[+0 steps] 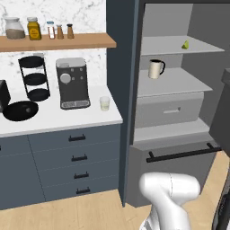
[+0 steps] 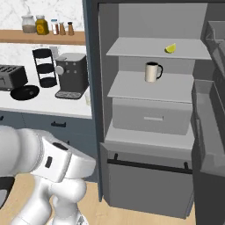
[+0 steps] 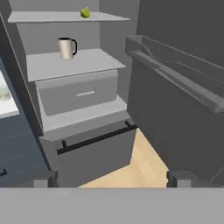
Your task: Grab a lemon wedge from the fridge and one ice cube from the ice bowl, and put them in the glass of lemonade.
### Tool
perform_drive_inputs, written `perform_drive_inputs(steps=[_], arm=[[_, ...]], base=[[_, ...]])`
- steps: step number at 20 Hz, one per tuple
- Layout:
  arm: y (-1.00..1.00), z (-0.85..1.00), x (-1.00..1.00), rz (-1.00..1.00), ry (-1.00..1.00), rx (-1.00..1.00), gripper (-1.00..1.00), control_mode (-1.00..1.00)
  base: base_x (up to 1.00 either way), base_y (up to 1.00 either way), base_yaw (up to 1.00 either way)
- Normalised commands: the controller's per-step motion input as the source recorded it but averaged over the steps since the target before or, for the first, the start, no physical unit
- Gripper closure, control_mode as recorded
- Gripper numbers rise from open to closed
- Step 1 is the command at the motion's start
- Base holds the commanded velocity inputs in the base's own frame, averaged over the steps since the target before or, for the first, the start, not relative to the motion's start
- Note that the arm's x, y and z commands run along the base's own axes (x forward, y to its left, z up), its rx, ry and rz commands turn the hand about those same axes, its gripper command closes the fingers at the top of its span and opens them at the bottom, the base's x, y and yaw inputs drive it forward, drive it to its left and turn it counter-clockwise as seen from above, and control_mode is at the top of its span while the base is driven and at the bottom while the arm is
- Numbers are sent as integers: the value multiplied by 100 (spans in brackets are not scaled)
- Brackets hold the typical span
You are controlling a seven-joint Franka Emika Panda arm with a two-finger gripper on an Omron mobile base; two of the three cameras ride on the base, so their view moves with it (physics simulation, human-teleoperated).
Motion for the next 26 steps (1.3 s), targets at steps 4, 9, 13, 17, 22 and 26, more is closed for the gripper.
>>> perform_drive_inputs(steps=[4,9,13,17,22,26], arm=[[76,-46,89,0,21,0,-100,-100],[39,-50,100,0,15,7,-100,-100],[10,-40,84,5,10,19,-100,-100],[6,-49,36,13,0,24,-100,-100],[27,-51,24,15,0,15,-100,-100],[50,-21,2,9,0,0,-100,-100]], base=[[0,0,0],[0,0,0],[0,0,0],[0,0,0],[0,0,0],[0,0,0]])
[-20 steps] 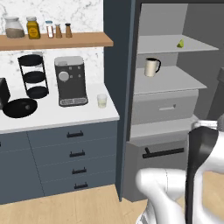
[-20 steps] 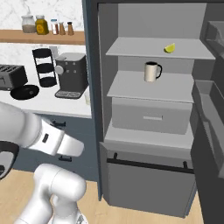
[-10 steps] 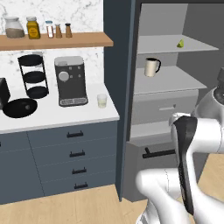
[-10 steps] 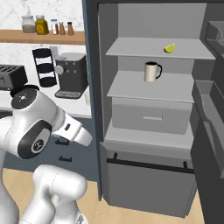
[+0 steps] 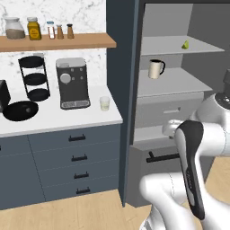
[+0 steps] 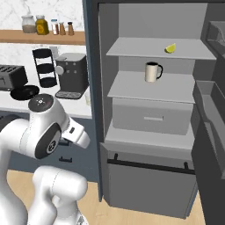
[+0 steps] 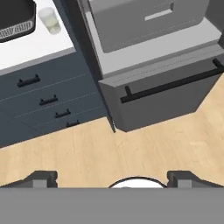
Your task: Grab a lemon wedge from the fridge and one ice cube from the ice bowl, and put them in the glass of lemonade.
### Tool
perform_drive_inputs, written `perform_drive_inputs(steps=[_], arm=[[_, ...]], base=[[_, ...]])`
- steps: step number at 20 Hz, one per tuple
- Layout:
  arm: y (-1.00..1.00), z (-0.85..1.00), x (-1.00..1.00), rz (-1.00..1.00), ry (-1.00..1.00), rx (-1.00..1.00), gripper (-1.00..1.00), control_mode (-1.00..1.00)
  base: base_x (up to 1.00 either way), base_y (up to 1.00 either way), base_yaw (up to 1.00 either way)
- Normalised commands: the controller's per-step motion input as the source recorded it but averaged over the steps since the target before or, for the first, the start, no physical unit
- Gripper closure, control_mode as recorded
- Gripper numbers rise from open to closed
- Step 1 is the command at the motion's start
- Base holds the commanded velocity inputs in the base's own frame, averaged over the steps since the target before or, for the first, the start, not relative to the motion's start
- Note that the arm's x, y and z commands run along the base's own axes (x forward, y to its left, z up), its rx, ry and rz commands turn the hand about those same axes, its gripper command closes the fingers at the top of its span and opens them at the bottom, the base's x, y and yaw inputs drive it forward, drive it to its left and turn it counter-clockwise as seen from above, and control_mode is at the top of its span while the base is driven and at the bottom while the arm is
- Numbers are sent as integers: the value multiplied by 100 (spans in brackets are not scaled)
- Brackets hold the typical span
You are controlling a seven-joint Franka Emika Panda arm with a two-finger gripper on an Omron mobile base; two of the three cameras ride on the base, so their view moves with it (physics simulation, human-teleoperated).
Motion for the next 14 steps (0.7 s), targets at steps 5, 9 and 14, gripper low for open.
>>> perform_drive_inputs(steps=[5,9,14], arm=[[38,-13,6,9,2,0,-100,-100],[28,-14,11,10,7,0,-100,-100],[16,-13,7,2,5,0,-100,-100]], base=[[0,0,0],[0,0,0],[0,0,0]])
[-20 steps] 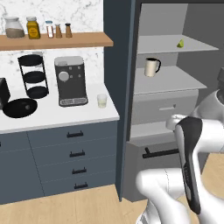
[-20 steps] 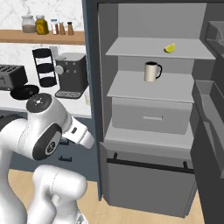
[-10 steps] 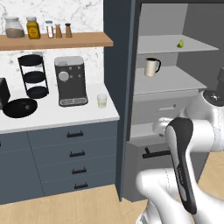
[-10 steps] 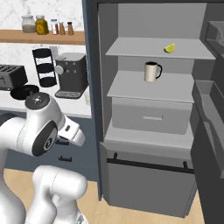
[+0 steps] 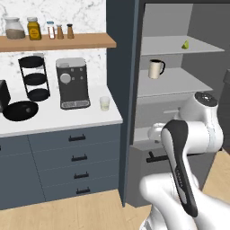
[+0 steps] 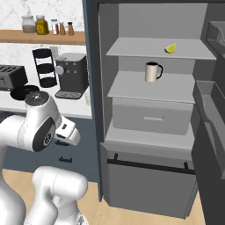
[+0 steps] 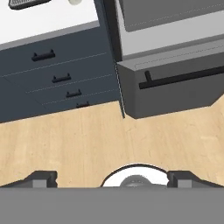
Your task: Grab a lemon wedge from the fridge and one ice cube from the ice bowl, and put them in the glass of lemonade.
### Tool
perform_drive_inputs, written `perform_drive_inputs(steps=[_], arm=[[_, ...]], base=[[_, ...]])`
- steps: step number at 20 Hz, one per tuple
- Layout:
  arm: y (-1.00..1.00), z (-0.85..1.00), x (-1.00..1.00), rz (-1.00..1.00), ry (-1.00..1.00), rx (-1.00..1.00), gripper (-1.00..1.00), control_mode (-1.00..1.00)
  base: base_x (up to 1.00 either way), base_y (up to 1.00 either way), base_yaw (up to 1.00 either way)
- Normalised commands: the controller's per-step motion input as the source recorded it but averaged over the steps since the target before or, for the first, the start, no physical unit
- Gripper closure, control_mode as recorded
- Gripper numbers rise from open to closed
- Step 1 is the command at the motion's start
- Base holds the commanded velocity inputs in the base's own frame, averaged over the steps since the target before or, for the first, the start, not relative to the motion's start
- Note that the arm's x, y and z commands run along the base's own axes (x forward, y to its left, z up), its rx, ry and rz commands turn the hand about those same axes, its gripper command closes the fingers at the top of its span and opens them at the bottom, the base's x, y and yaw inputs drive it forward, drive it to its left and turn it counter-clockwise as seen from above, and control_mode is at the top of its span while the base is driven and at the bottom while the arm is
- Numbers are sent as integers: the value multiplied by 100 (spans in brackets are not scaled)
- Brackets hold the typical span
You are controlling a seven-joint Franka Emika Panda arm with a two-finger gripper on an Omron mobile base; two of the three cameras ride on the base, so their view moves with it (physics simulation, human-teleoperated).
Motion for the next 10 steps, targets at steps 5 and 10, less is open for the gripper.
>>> perform_drive_inputs(steps=[5,10], arm=[[0,0,0,0,0,0,-100,100],[0,0,0,0,0,0,-100,100]], base=[[0,-39,-5],[0,-80,-13]])
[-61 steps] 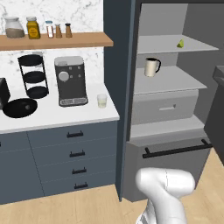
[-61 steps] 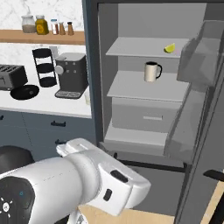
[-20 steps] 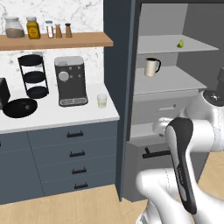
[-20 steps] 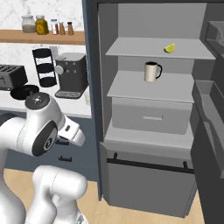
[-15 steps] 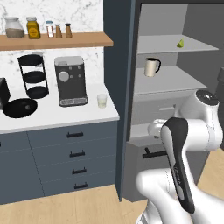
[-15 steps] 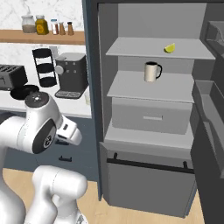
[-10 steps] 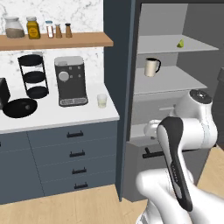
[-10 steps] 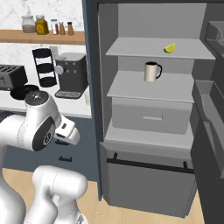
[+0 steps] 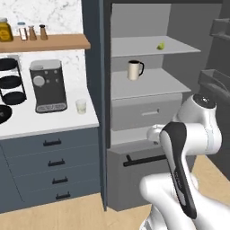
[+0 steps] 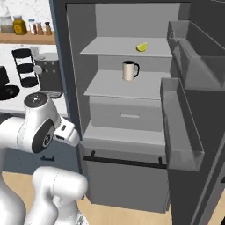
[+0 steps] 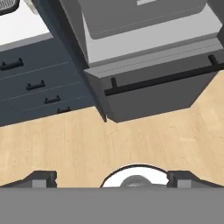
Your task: Grab a lemon wedge from the fridge and one ice cube from the ice bowl, and put them in the glass of lemonade.
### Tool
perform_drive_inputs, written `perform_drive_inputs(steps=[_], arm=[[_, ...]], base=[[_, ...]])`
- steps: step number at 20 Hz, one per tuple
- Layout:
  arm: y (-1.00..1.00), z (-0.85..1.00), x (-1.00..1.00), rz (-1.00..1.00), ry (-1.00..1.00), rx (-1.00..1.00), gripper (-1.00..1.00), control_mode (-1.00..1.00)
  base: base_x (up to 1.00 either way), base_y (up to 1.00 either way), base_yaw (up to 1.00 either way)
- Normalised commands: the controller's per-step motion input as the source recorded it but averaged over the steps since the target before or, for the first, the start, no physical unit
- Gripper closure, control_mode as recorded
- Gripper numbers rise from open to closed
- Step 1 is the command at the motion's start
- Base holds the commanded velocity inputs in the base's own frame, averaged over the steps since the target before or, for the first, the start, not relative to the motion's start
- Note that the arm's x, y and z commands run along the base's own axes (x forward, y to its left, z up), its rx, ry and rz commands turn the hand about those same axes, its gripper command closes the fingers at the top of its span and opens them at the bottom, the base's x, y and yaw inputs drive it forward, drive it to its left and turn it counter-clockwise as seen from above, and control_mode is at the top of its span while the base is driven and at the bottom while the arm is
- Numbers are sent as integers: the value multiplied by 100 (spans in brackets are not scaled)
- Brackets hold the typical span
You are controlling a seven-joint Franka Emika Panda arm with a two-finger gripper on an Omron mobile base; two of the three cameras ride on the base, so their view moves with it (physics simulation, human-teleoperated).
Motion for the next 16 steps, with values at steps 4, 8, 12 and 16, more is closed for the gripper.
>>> perform_drive_inputs(steps=[4,8,12,16], arm=[[0,0,0,0,0,0,-100,100],[0,0,0,0,0,0,-100,100],[0,0,0,0,0,0,-100,100],[0,0,0,0,0,0,-100,100]], base=[[0,-71,-13],[4,-45,-12],[52,16,-13],[81,40,-17]])
